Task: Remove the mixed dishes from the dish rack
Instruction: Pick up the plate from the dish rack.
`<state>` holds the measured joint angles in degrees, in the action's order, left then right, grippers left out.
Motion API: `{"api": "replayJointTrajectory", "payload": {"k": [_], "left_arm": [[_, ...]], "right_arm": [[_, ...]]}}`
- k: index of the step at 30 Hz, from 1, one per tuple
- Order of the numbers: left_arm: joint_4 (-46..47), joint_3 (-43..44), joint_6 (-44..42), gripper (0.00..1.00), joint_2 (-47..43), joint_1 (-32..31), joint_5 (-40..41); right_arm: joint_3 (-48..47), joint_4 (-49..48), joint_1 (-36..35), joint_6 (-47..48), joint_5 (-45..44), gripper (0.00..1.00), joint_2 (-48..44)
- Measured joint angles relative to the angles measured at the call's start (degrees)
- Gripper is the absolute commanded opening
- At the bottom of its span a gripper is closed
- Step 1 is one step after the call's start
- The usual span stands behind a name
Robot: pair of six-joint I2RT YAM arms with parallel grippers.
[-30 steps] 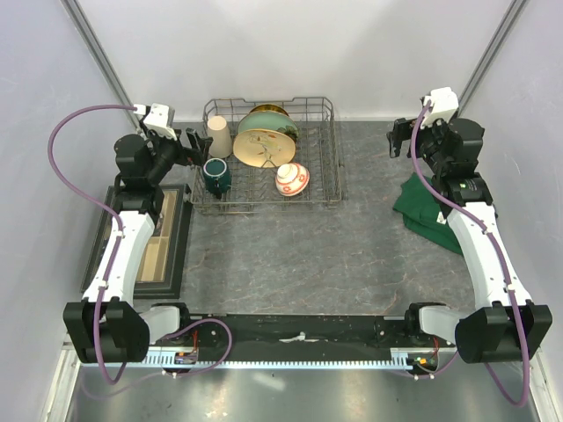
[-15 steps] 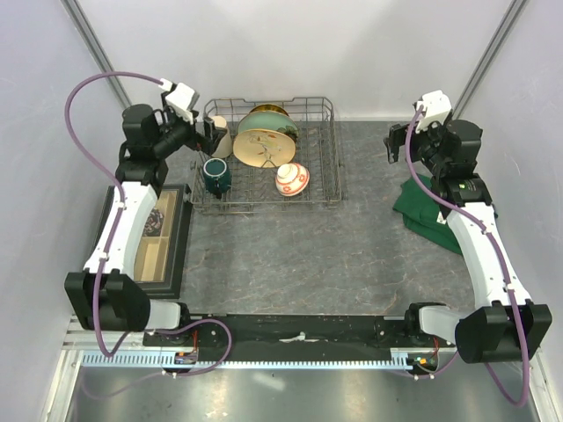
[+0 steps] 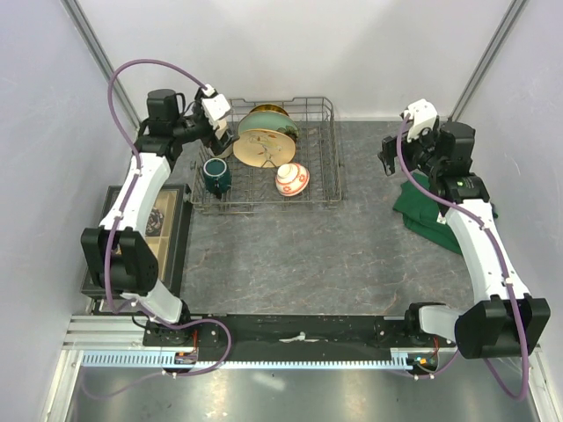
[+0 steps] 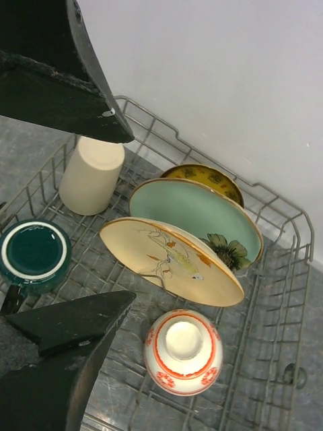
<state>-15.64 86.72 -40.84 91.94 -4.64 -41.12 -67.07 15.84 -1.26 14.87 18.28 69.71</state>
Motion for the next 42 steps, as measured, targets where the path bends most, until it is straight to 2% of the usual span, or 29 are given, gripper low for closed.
{"api": "replayJointTrajectory", "payload": {"k": [5, 19, 27, 31, 42], "left_arm": [[-0.66, 2.01, -8.22, 0.95, 4.26, -0.28, -4.39], [-1.05, 9.44, -25.94, 0.93, 17.31, -1.01, -7.21], [-2.27, 13.75, -30.12, 0.91, 22.25, -1.64, -8.63], [-2.82, 14.16, -32.26, 0.84, 23.19, -2.32, -8.63], [-5.44, 14.16, -35.34, 0.76, 25.90, -3.63, -8.52]], "right_arm": [[0.00, 1.53, 0.00, 1.29, 0.13, 0.98, 0.79], [0.28, 2.89, 0.00, 2.84, 1.16, 0.98, 4.57], [1.49, 3.13, 0.00, 3.85, 1.14, 0.98, 6.38], [2.01, 3.08, 0.00, 4.24, 1.18, 0.98, 7.28], [4.04, 3.02, 0.00, 4.98, 1.42, 0.98, 8.76]]}}
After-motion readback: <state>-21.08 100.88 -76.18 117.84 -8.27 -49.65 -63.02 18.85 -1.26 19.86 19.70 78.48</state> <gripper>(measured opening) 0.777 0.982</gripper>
